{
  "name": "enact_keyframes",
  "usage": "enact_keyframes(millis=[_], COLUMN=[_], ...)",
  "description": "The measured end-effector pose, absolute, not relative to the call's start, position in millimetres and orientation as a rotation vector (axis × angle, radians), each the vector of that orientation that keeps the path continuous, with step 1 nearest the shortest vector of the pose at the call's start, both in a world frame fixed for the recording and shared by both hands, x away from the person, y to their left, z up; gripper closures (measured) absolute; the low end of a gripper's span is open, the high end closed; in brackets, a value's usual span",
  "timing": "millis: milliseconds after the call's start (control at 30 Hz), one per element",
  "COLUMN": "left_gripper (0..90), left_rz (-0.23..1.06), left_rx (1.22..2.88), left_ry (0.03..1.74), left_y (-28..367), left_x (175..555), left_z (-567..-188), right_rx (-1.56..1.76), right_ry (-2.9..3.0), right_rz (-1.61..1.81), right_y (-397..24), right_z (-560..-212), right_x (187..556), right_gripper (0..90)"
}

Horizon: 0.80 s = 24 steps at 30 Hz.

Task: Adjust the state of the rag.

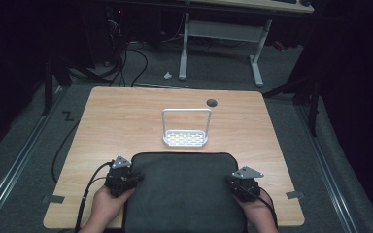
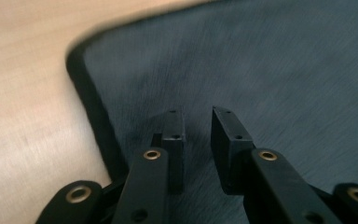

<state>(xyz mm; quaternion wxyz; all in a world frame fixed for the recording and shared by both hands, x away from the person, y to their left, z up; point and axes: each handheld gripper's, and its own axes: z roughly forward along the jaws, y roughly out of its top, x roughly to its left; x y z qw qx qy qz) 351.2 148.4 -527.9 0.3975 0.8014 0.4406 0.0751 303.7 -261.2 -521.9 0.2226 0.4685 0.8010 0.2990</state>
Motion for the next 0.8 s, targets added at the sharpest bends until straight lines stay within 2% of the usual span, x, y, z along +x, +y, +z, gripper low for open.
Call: enact_keyframes(millis=[267, 500, 633, 667, 800], left_gripper=[78.8, 75.5, 66.4, 64.0, 58.4], left_rz=[0.166, 0.125, 0.114, 0.133, 0.208], left_rx=[1.992, 1.999, 2.009, 1.979, 1.907], left_ry=[1.141, 1.125, 1.098, 1.102, 1.150], left_y=[140, 137, 133, 137, 151], left_x=[387, 380, 374, 375, 388], left_z=[-530, -529, -527, -523, -516], right_rx=[1.324, 1.352, 1.366, 1.383, 1.377], right_ry=[2.154, 2.127, 2.115, 2.111, 2.082], right_rz=[0.799, 0.783, 0.786, 0.813, 0.904], right_y=[-261, -270, -277, -279, -282], right_z=[-524, -524, -523, -522, -514], right_x=[319, 333, 329, 326, 318], right_gripper=[89.7, 89.4, 86.1, 80.3, 76.0])
